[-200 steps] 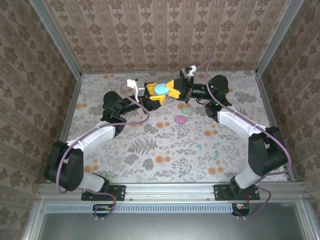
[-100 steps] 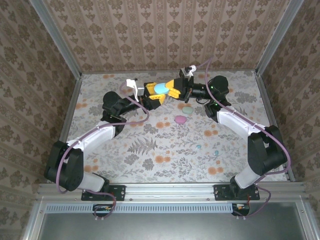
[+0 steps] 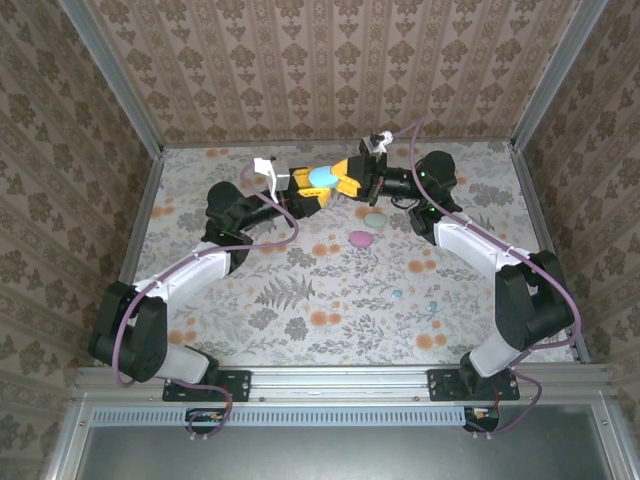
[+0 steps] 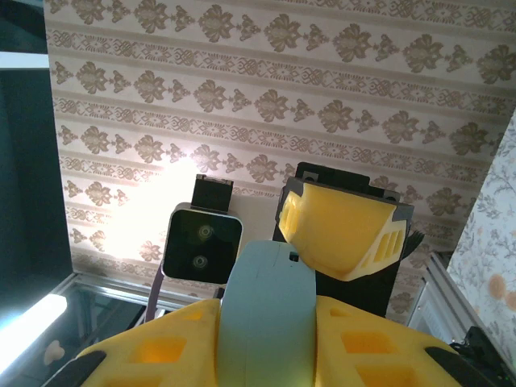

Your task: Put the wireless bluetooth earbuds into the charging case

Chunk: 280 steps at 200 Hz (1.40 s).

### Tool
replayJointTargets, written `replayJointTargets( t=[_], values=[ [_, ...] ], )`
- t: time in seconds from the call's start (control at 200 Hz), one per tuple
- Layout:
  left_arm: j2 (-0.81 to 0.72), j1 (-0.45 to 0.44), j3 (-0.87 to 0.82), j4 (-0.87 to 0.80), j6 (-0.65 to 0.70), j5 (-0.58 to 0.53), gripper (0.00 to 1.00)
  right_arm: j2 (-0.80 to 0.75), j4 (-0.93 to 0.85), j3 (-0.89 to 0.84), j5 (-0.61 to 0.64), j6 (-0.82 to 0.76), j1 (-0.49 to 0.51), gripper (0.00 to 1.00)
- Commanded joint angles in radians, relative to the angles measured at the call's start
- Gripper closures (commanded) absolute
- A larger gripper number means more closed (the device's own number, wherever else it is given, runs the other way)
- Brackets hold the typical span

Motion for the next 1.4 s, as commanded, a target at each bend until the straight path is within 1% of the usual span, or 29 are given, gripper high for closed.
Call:
replayJointTargets(
  t=[0.0, 0.145, 0.295, 0.375, 0.49, 0.61, 0.65, 0.67, 0.735, 0.805, 0.925, 1.01, 1.195, 1.26, 1.395],
  values=[
    [-0.017, -0.011, 0.034, 0.004, 0.030, 0.016, 0.66, -0.020, -0.131, -0.008, 0.018, -0.110, 0.009, 0.66],
    [-0.030, -0.012, 0.034, -0.054, 0.062, 0.023, 0.67, -0.047, -0.267, 0.011, 0.021, -0.204, 0.000, 0.61],
    [-0.046, -0.011, 0.033, -0.121, 0.097, 0.030, 0.68, -0.082, -0.413, 0.026, 0.039, -0.313, -0.008, 0.50],
    [-0.054, -0.013, 0.032, -0.164, 0.121, 0.038, 0.68, -0.101, -0.486, 0.035, 0.049, -0.363, -0.010, 0.45],
    [-0.063, -0.013, 0.028, -0.200, 0.138, 0.047, 0.68, -0.130, -0.613, 0.050, 0.066, -0.474, -0.012, 0.41],
    [-0.066, -0.013, 0.023, -0.212, 0.141, 0.049, 0.68, -0.184, -0.719, 0.046, 0.137, -0.634, -0.012, 0.38],
    [-0.066, -0.014, 0.022, -0.214, 0.141, 0.048, 0.68, -0.193, -0.768, 0.043, 0.170, -0.702, -0.012, 0.37],
    [-0.066, -0.013, 0.021, -0.214, 0.139, 0.048, 0.68, -0.228, -0.797, 0.043, 0.189, -0.739, -0.012, 0.37],
    [-0.068, -0.014, 0.017, -0.217, 0.138, 0.047, 0.68, -0.263, -0.894, 0.048, 0.250, -0.863, -0.011, 0.37],
    [-0.069, -0.014, 0.014, -0.222, 0.138, 0.047, 0.68, -0.293, -0.953, 0.043, 0.300, -0.964, -0.011, 0.38],
    [-0.071, -0.020, 0.011, -0.238, 0.142, 0.050, 0.69, -0.342, -0.962, 0.001, 0.363, -1.109, -0.002, 0.40],
    [-0.069, -0.025, 0.011, -0.245, 0.144, 0.051, 0.69, -0.375, -0.961, -0.030, 0.425, -1.226, 0.022, 0.41],
    [-0.062, -0.040, 0.005, -0.247, 0.144, 0.051, 0.69, -0.412, -0.982, -0.058, 0.477, -1.494, 0.094, 0.41],
    [-0.060, -0.045, 0.004, -0.246, 0.145, 0.052, 0.69, -0.413, -1.001, -0.055, 0.503, -1.543, 0.110, 0.41],
    [-0.059, -0.051, 0.002, -0.246, 0.146, 0.051, 0.69, -0.410, -1.011, -0.053, 0.546, -1.553, 0.117, 0.41]
  ],
)
